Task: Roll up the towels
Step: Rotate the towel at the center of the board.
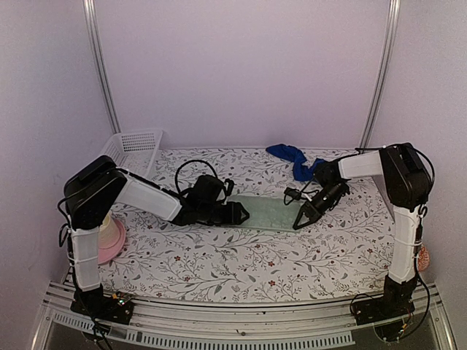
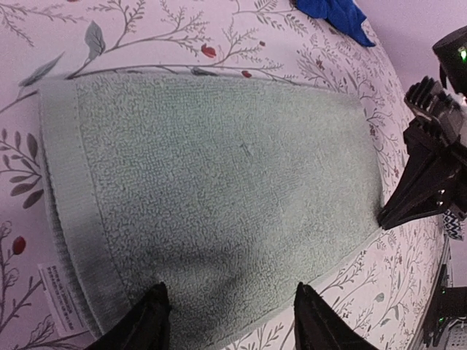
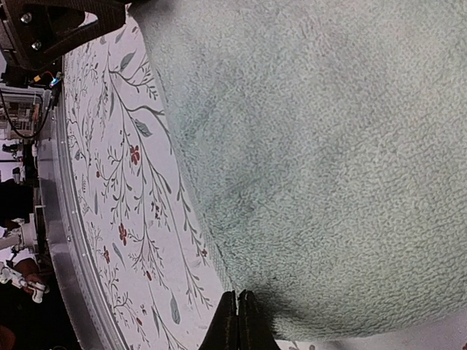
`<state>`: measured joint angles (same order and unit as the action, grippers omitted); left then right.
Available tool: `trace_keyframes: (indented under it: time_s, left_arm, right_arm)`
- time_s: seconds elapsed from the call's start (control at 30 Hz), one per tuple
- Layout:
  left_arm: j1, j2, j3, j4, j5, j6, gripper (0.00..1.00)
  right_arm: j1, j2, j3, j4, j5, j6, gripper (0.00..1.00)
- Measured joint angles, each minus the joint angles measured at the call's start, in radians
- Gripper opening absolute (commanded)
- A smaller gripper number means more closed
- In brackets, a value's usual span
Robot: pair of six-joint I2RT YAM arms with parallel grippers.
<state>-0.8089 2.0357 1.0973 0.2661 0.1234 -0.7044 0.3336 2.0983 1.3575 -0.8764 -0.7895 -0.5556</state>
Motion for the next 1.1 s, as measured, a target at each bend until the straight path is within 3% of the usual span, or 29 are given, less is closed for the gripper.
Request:
trace_keyframes:
  time_s: [0.2, 0.37, 0.47, 0.8, 0.97, 1.1]
  left_arm:
    - [0.001, 0.000, 0.000, -0.001, -0.002, -0.001, 0.59]
    - [0.003, 0.004, 0.000, -0.001, -0.001, 0.001, 0.60]
    - [0.005, 0.010, 0.007, -0.002, -0.001, 0.006, 0.61]
    - [0.053, 0.014, 0.040, -0.048, -0.048, 0.066, 0.77]
    - [0.099, 0.035, 0.078, -0.063, -0.057, 0.110, 0.95]
    - [0.137, 0.103, 0.174, -0.064, -0.045, 0.158, 0.97]
  right_arm:
    - [0.000, 0.002, -0.007, 0.010, 0.051, 0.029, 0.07]
    - [0.000, 0.003, -0.003, -0.004, 0.038, 0.035, 0.35]
    - [0.001, -0.020, 0.005, -0.022, 0.024, 0.006, 0.46]
    - [0.000, -0.203, 0.027, 0.050, 0.091, -0.003, 0.58]
    - [0.000, -0.206, 0.017, 0.113, 0.179, 0.025, 0.60]
    - [0.000, -0.206, 0.002, 0.145, 0.227, 0.044, 0.62]
